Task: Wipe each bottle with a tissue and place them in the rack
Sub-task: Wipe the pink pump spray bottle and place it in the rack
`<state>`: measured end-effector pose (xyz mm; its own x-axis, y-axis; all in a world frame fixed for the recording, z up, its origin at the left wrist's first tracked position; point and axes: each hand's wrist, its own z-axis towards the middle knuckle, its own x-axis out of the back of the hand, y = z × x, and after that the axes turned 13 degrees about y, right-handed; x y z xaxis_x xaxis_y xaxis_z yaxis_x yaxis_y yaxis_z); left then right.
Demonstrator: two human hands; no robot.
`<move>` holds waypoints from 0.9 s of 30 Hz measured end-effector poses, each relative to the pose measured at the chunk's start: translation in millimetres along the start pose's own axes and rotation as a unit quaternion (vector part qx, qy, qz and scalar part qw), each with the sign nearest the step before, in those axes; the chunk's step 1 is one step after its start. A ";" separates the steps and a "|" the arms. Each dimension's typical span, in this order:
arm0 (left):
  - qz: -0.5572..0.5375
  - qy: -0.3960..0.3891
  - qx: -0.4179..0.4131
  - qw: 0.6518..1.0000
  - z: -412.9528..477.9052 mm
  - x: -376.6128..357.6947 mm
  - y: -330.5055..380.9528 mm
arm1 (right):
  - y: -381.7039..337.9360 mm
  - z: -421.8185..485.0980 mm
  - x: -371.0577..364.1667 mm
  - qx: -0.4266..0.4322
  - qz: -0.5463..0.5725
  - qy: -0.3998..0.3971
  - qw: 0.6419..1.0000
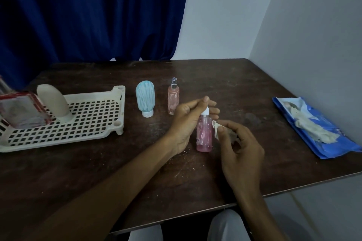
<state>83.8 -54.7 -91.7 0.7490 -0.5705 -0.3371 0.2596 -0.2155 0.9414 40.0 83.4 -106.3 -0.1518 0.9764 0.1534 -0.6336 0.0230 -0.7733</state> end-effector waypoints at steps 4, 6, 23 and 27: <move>-0.022 0.019 0.019 0.999 1.2 2.8 -0.1 | -0.1 7.3 -1.8 0.125 -0.052 -0.024 0.990; -0.037 0.024 0.032 0.999 0.3 2.5 -1.9 | 2.6 9.9 -4.9 0.158 -0.077 -0.035 0.984; -0.094 0.046 0.080 0.991 -2.1 0.9 -0.7 | 4.0 -3.6 -8.7 0.222 -0.114 -0.060 0.967; -0.094 0.049 0.074 0.992 -0.3 0.8 -0.3 | 8.5 -4.5 -7.1 0.230 -0.132 -0.059 0.962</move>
<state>84.5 -54.8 -92.3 0.7531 -0.4307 -0.4973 0.3137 -0.4293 0.8469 39.1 77.6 -116.8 -0.0068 0.9182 0.3961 -0.9269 0.1428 -0.3471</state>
